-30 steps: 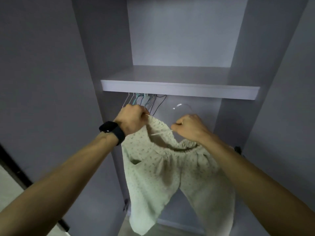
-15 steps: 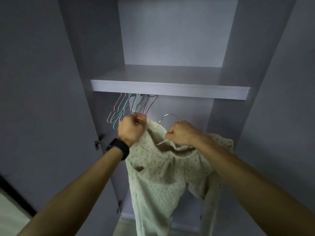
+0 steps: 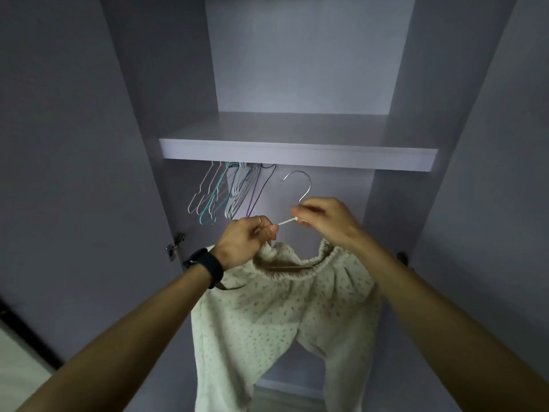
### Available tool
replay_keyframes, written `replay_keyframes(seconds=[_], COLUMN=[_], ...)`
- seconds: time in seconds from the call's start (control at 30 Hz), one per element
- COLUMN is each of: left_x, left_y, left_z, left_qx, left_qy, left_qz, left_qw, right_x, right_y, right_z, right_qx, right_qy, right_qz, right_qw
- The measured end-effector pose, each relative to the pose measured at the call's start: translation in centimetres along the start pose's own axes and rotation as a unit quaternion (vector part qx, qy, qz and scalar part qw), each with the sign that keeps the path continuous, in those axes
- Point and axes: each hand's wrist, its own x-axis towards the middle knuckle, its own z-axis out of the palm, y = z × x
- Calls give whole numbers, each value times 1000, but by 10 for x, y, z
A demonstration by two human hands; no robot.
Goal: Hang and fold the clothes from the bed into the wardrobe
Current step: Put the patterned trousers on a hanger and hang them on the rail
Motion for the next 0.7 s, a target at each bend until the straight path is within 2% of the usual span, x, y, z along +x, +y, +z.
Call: replay_keyframes(seconds=[0.07, 0.13, 0.2, 0.3, 0.37, 0.47, 0.53, 0.7], left_x=[-3, -7, -9, -5, -3, -11, -13, -7], left_y=[-1, -8, -13, -4, 4, -6, -14, -16], left_z=[-10, -26, -36, -22, -4, 2, 0, 4], left_qx=[12, 25, 59, 119, 123, 109, 117, 130], left_qy=[13, 18, 17, -11, -4, 31, 12, -11], left_qz=[-9, -27, -46, -52, -47, -54, -58, -50], left_qw=[1000, 999, 997, 991, 991, 992, 991, 990], right_x=[-11, -25, -42, -50, -50, -52, -56, -58], right_y=[20, 50, 73, 82, 79, 90, 104, 119], right_z=[-9, -15, -4, 30, 44, 42, 35, 32], right_qx=[-80, -162, -114, -91, -107, -143, -184, -143], right_qy=[23, -6, 4, 148, 204, 182, 179, 165], right_qz=[4, 74, 115, 44, 18, -13, -23, 67], right_qw=[997, 984, 987, 984, 973, 973, 966, 974])
